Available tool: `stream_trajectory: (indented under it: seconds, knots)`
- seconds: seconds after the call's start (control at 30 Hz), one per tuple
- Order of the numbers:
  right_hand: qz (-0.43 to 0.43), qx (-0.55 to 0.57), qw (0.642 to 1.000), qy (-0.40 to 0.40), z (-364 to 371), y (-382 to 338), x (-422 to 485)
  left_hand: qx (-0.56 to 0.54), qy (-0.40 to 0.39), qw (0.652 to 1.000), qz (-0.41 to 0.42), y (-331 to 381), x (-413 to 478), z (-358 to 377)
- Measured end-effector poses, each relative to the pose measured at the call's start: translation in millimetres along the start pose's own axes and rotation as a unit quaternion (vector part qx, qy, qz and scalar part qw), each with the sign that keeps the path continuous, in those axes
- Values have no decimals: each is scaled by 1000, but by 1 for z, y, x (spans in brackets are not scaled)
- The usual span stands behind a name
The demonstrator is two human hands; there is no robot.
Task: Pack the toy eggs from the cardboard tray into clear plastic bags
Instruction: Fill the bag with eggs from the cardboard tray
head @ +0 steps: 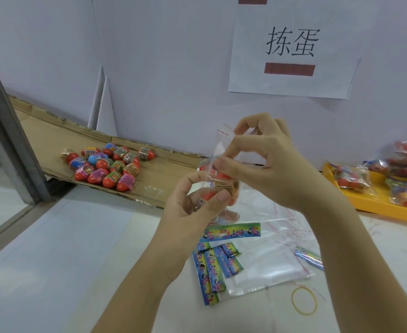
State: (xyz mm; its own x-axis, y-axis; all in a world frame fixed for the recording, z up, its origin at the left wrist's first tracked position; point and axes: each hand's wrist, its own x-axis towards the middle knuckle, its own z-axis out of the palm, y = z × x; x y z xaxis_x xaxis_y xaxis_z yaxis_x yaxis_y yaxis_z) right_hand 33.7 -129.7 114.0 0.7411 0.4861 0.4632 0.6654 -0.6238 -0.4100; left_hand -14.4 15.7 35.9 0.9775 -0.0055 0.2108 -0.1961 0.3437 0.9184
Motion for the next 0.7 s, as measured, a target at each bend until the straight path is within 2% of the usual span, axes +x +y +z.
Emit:
stream_trajectory:
  seconds: [0.17, 0.37, 0.57, 0.7]
  knots:
    - [-6, -10, 1000, 9, 0, -2, -1, -33, 3, 999, 10, -1, -2, 3]
    - [-11, -45, 999, -18, -9, -4, -3, 2, -3, 1000, 4, -1, -2, 4]
    - [-15, -24, 998, 47, -10, -3, -3, 72, -29, 997, -13, 0, -4, 3]
    - [-32, -44, 994, 99, 0, -6, 0, 76, -29, 996, -19, 0, -5, 4]
